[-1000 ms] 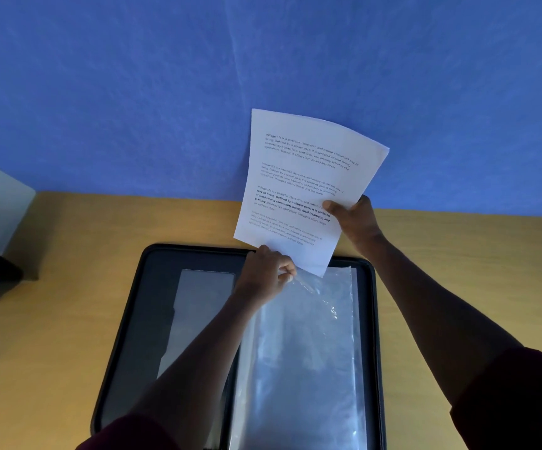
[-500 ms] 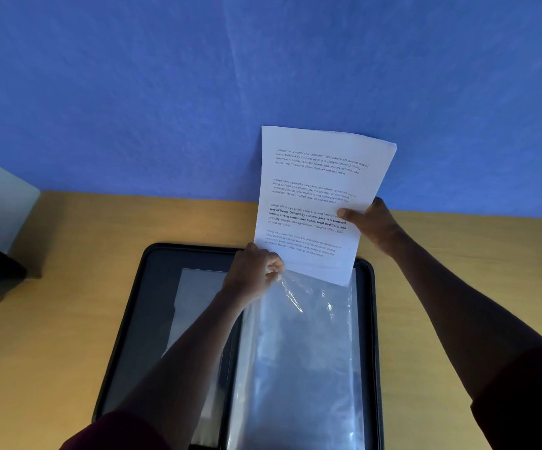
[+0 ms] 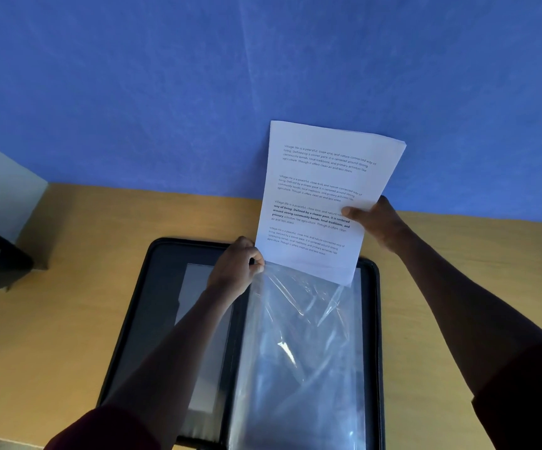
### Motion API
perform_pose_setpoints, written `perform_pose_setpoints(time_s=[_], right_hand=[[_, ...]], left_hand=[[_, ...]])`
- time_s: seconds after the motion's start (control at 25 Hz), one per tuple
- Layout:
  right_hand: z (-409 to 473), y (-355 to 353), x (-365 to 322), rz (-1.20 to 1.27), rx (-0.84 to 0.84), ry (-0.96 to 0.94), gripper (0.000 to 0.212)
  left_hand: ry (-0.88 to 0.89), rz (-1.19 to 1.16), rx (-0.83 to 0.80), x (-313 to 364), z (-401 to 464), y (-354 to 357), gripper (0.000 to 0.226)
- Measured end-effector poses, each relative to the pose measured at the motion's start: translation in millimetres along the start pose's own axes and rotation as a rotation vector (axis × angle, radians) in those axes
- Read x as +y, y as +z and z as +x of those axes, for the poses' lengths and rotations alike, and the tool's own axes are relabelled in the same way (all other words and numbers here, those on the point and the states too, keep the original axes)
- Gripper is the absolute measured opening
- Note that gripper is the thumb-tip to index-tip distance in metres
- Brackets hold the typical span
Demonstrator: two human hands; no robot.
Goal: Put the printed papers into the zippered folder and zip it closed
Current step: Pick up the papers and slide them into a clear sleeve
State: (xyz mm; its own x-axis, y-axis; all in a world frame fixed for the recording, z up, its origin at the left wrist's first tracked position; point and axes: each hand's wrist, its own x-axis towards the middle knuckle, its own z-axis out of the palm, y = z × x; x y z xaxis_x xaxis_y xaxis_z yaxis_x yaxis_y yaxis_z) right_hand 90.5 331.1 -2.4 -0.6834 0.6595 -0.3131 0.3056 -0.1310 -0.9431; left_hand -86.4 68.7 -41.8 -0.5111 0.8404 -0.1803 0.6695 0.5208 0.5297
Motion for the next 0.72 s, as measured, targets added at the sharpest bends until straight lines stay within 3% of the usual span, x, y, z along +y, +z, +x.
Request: perform_pose_setpoints(time_s=[0.24, 0.52, 0.72], right_hand=[[10.3, -2.6, -2.8, -0.080, -0.031, 0.013, 0.027], [16.5, -4.7, -4.1, -0.132, -0.040, 0.026, 0.041], [16.8, -0.5, -7.2, -0.162, -0.047, 0.016, 0.034]], left_hand=[[-0.047, 0.014, -0.044, 2.9, 3.8, -0.2, 0.010], [0.035, -0.003, -0.059, -0.3, 11.2, -5.1, 0.005], [0.041, 0.021, -0.077, -2.7, 9.1, -8.6, 0.010]])
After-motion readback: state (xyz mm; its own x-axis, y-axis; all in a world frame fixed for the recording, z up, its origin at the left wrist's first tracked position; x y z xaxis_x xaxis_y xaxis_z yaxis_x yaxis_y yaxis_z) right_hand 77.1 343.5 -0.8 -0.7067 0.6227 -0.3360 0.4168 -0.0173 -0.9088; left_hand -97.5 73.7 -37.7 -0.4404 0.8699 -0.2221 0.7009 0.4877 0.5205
